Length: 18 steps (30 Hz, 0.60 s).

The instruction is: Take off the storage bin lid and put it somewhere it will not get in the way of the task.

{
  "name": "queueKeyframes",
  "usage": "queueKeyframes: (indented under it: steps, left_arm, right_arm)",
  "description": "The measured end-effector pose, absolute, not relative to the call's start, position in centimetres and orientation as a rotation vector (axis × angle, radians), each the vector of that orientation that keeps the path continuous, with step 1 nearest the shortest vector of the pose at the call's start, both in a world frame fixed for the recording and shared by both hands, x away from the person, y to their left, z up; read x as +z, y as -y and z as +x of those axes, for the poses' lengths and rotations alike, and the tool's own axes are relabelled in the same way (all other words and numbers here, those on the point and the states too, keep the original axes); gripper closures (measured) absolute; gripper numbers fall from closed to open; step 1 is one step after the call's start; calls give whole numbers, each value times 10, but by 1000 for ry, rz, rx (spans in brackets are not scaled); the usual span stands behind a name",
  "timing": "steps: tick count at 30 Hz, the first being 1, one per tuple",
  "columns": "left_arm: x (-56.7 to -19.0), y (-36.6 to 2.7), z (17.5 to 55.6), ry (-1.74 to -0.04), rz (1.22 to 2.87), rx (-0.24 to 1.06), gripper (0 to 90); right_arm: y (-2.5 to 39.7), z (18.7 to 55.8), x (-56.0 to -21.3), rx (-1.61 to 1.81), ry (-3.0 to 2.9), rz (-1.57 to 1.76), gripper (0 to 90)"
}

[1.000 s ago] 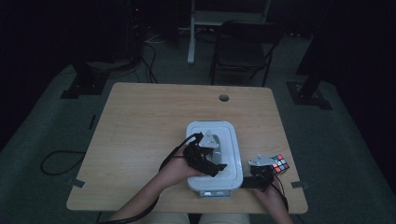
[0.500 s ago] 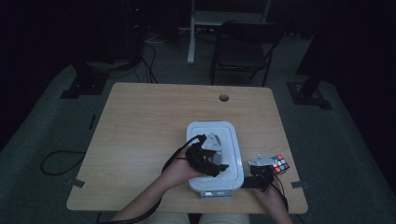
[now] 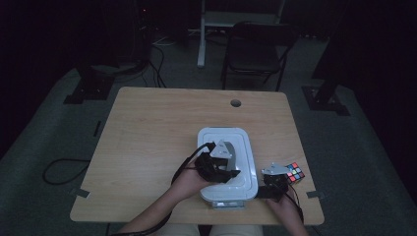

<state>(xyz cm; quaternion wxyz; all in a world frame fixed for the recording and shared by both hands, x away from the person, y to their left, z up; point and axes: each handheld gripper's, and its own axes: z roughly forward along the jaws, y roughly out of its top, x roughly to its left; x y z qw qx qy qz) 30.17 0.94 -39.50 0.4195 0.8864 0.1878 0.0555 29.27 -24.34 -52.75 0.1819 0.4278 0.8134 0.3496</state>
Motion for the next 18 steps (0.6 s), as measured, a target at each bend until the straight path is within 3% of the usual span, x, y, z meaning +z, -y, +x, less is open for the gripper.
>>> queueKeyframes:
  steps: [18]
  left_arm:
    - [-382,-27,298,-432,2132,19,716]
  right_arm:
    - [243,293,-528,987,-2296,1209,130]
